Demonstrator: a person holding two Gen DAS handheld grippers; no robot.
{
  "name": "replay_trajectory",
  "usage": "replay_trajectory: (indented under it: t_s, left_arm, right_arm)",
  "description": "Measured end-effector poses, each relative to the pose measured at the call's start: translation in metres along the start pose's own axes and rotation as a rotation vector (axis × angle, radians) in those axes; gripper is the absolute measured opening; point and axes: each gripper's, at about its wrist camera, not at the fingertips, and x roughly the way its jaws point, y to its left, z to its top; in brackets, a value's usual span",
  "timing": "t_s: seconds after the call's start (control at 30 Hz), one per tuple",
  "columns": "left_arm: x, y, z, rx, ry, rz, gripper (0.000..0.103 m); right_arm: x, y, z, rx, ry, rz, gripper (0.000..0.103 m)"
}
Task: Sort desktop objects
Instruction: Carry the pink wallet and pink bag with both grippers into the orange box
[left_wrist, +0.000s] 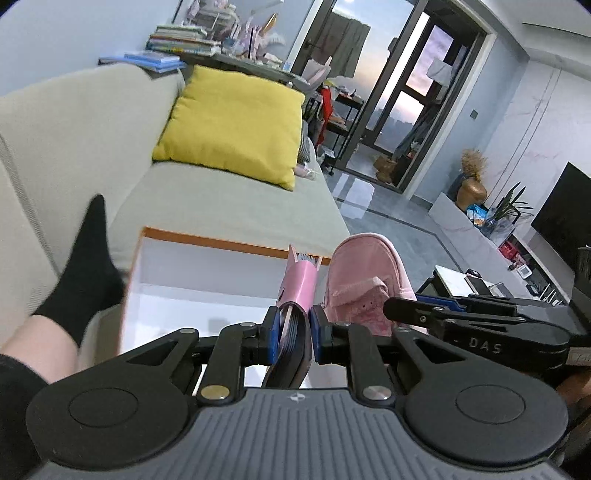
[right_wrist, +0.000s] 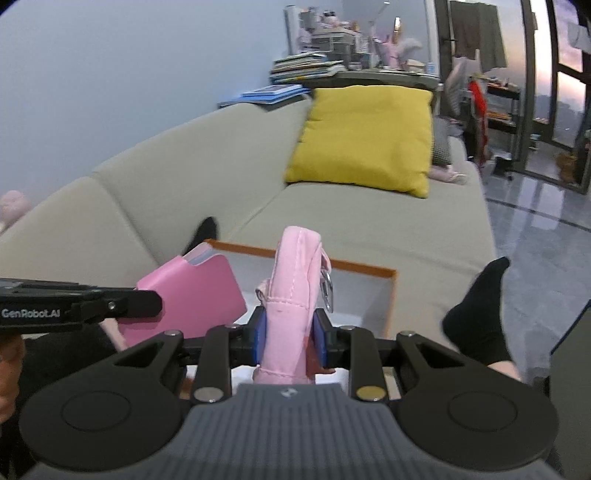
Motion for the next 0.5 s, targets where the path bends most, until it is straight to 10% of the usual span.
replay_trajectory:
  t_s: [0.5]
  left_arm:
    - [0.100, 0.026, -0.014, -0.110, 0.195, -0.048, 0.019]
  right_arm:
    - [0.101, -0.026, -0.018, 0.010, 0.317, -0.100, 0.028]
